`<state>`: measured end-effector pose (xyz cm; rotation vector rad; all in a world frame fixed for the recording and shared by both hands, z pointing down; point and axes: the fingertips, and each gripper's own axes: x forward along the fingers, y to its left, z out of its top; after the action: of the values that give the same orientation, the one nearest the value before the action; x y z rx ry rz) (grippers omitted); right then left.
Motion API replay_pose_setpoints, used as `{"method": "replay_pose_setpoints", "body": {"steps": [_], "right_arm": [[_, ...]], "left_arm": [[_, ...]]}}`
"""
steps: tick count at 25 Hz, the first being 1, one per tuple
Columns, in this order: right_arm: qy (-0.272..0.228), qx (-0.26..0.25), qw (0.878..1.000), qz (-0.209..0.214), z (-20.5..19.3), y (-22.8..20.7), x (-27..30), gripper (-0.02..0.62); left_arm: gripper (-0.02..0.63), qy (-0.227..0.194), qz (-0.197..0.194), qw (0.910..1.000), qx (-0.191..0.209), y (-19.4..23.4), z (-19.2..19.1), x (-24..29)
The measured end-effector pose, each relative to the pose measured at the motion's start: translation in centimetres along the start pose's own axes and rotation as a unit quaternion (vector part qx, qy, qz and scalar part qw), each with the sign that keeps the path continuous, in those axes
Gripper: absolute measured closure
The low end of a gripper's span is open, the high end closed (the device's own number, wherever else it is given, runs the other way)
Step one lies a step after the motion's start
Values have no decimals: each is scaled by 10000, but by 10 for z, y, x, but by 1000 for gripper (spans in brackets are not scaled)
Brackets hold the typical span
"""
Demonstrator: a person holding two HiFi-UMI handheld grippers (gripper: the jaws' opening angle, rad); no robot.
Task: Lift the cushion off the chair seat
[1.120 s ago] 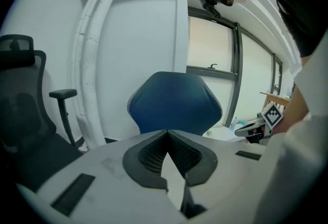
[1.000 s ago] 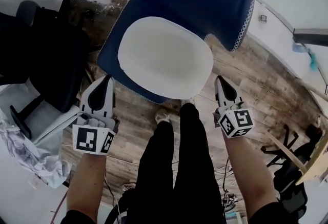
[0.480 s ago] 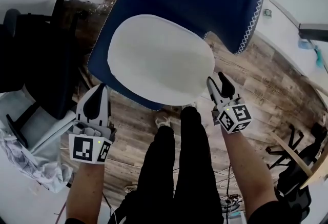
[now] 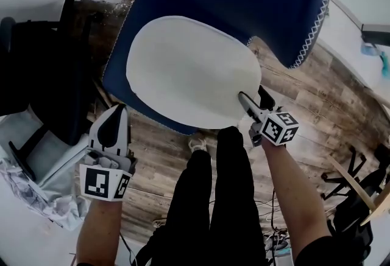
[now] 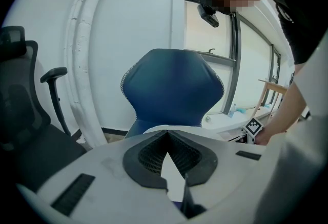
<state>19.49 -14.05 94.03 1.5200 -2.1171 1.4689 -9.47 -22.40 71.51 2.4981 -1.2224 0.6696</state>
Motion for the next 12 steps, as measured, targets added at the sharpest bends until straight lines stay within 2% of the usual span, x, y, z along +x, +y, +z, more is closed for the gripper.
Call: {"method": "replay_pose_setpoints", "body": {"steps": [3, 8, 9, 10, 12], "right_arm": [[-38, 333, 9993, 162, 1, 3, 4, 253], [-274, 614, 9973, 292, 14, 14, 5, 258], [-327, 613, 9972, 279, 17, 14, 3, 275], [-392, 570, 9972, 265, 22, 15, -1, 368], [-487, 408, 9975, 323, 31, 22, -8, 453]], "left_arm": [[601, 3, 57, 10000, -28, 4, -1, -1], [601, -40, 219, 9998, -17, 10, 2, -9], [601, -50, 238, 9997, -49, 10, 2, -9], [601, -61, 249, 9996, -82, 9, 3, -10], [601, -75, 260, 9996, -115, 8, 5, -12]]}}
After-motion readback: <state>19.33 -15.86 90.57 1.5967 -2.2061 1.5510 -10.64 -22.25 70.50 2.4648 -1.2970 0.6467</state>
